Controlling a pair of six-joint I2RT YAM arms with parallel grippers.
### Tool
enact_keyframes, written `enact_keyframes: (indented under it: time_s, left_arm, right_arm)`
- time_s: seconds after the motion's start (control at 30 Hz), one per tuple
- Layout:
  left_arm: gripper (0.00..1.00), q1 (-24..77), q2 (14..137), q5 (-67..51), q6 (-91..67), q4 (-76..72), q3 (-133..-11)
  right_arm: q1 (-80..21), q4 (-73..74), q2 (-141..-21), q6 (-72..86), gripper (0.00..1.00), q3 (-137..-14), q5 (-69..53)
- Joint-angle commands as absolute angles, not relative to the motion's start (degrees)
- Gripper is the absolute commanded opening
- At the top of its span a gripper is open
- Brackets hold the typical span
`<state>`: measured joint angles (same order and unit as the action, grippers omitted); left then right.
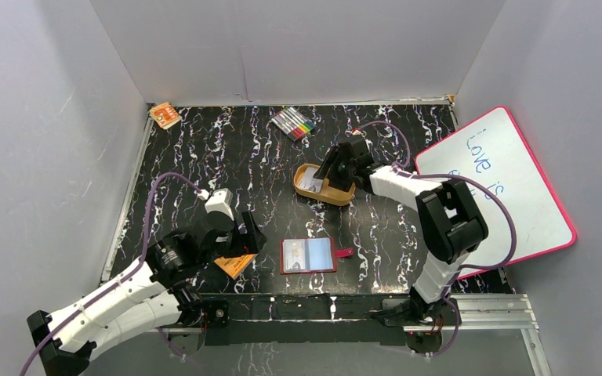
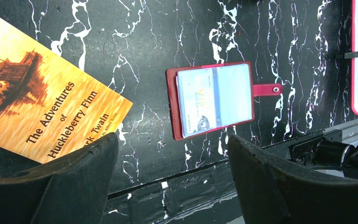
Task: Put the credit cards into the card holder
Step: Pick up the credit card from the storage box.
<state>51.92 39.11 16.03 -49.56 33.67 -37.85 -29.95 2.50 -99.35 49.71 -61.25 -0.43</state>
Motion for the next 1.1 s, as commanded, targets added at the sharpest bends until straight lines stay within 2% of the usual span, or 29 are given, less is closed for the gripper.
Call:
enact_keyframes:
  time_s: [0.0, 0.3, 0.63, 1.07]
  left_arm:
    - [0.84, 51.77, 38.18, 18.01, -50.00, 34.98, -37.26]
    - [0.84, 51.78, 39.15, 17.83, -49.87, 35.13, -37.34]
    - [0.84, 51.77, 39.66, 17.48, -49.76, 34.90, -37.26]
    - [0.84, 51.77, 39.69, 17.75, -49.74, 34.90, -37.26]
  right_arm:
    - [-29.95, -0.67, -101.64, 51.08, 0.65, -64.43, -0.34]
    - [-29.97, -0.36, -104.71, 50.32, 0.64, -66.06, -0.35]
    - [-29.97, -0.09, -106.47, 50.00, 0.48, -65.74, -0.82]
    - [-29.69, -1.53, -104.16, 49.83, 0.40, -62.48, -0.35]
